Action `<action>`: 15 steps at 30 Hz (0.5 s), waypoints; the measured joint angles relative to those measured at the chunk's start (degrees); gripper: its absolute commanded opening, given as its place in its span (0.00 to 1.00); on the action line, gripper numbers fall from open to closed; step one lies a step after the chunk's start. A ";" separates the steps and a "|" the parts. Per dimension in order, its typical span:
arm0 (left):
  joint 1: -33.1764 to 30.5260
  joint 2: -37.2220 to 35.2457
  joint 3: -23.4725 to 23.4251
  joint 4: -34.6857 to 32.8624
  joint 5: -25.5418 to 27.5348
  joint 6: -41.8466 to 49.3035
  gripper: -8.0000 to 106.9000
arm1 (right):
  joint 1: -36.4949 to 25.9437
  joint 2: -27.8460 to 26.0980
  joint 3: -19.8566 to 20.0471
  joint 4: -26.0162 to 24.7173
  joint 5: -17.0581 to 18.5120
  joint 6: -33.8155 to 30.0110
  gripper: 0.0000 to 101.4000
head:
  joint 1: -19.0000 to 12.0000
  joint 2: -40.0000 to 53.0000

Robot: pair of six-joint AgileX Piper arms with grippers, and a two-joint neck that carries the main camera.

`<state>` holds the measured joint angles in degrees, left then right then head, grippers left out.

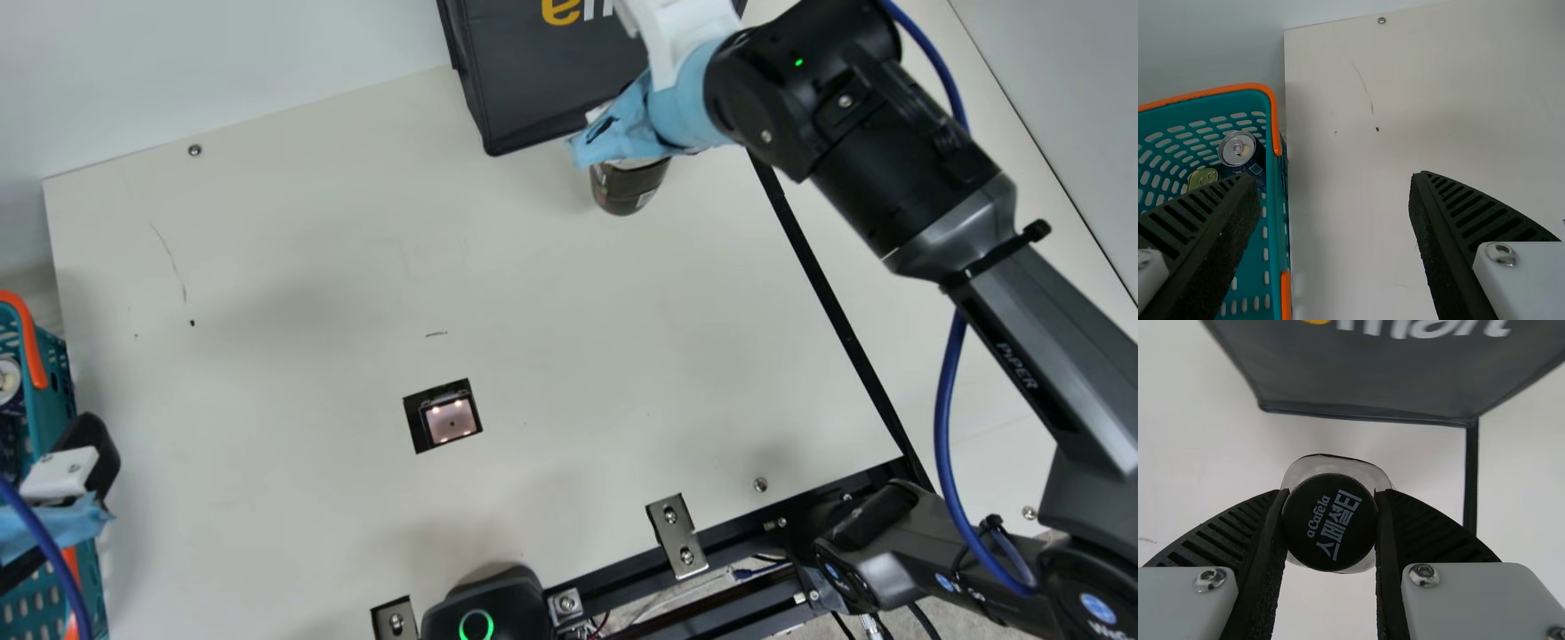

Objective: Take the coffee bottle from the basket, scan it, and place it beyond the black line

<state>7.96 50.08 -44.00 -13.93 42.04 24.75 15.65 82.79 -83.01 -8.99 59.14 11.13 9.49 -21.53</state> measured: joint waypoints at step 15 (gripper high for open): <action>0.00 0.00 0.00 0.00 0.00 0.00 0.85 | -12.52 -1.58 0.96 3.00 -0.69 -3.95 0.00 | 0.00 0.09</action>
<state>7.96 50.08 -44.00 -13.93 42.04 24.75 3.14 81.21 -82.05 -5.99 58.46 7.17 9.49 -21.45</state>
